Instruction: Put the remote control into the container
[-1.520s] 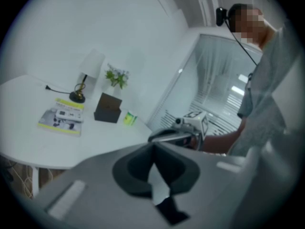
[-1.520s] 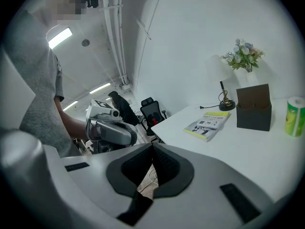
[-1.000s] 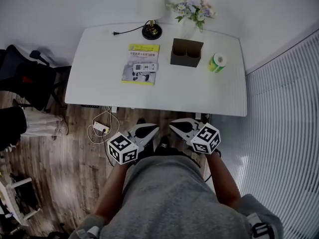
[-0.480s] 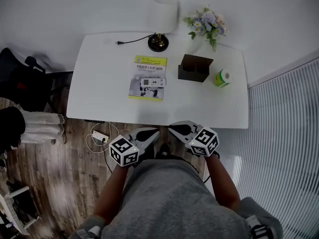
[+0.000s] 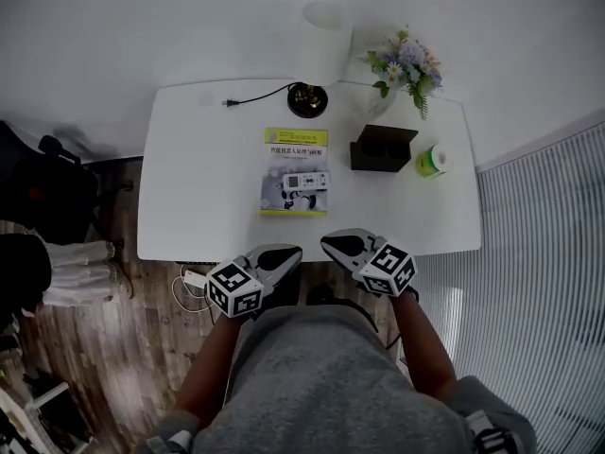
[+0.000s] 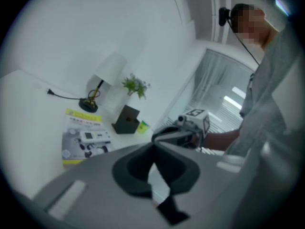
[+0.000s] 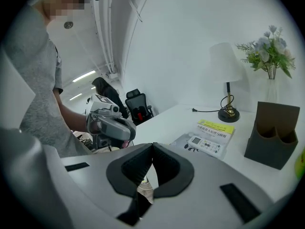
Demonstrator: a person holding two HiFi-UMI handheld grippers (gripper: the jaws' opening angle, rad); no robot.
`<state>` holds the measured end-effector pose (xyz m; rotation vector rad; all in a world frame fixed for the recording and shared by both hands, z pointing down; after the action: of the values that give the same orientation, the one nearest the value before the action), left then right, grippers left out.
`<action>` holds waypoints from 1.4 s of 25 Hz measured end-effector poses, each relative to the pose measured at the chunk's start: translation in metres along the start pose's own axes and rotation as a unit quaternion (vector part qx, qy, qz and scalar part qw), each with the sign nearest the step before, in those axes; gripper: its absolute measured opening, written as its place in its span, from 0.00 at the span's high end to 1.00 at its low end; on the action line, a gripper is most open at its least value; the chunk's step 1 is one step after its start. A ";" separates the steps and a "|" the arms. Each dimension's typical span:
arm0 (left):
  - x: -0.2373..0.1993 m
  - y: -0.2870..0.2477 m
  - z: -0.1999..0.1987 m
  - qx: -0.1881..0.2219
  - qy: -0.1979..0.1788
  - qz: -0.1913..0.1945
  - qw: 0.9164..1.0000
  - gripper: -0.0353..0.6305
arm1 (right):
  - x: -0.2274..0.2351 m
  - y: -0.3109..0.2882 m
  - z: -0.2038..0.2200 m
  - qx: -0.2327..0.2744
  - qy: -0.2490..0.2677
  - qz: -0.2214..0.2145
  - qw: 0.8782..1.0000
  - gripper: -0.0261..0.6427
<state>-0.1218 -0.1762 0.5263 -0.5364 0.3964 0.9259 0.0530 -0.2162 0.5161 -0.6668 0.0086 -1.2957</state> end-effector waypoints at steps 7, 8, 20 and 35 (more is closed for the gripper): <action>-0.028 0.009 -0.012 0.000 -0.004 0.013 1.000 0.95 | 0.006 -0.019 -0.008 0.016 -0.035 0.005 0.999 0.94; -0.031 0.009 -0.013 0.003 -0.002 0.014 1.000 0.95 | 0.007 -0.019 -0.009 0.019 -0.041 0.006 0.999 0.94; -0.050 -0.001 -0.025 0.027 0.004 0.009 1.000 0.95 | 0.038 -0.026 -0.028 0.025 -0.036 0.000 0.999 0.94; -0.052 -0.004 -0.033 0.039 0.012 -0.017 0.999 0.95 | 0.109 -0.101 -0.051 -0.162 0.103 -0.055 0.980 0.93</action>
<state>-0.1497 -0.2314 0.5293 -0.4832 0.4425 0.8680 -0.0222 -0.3473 0.5600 -0.8150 0.3637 -1.4810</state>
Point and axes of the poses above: the fingertips, and each gripper's own axes: y backward along the fingers, x to its right, z out of its underside, the point moved 8 cm from there along y, backward along the fingers, and after that the axes turned 5 degrees about -z, right-handed, at the moved point
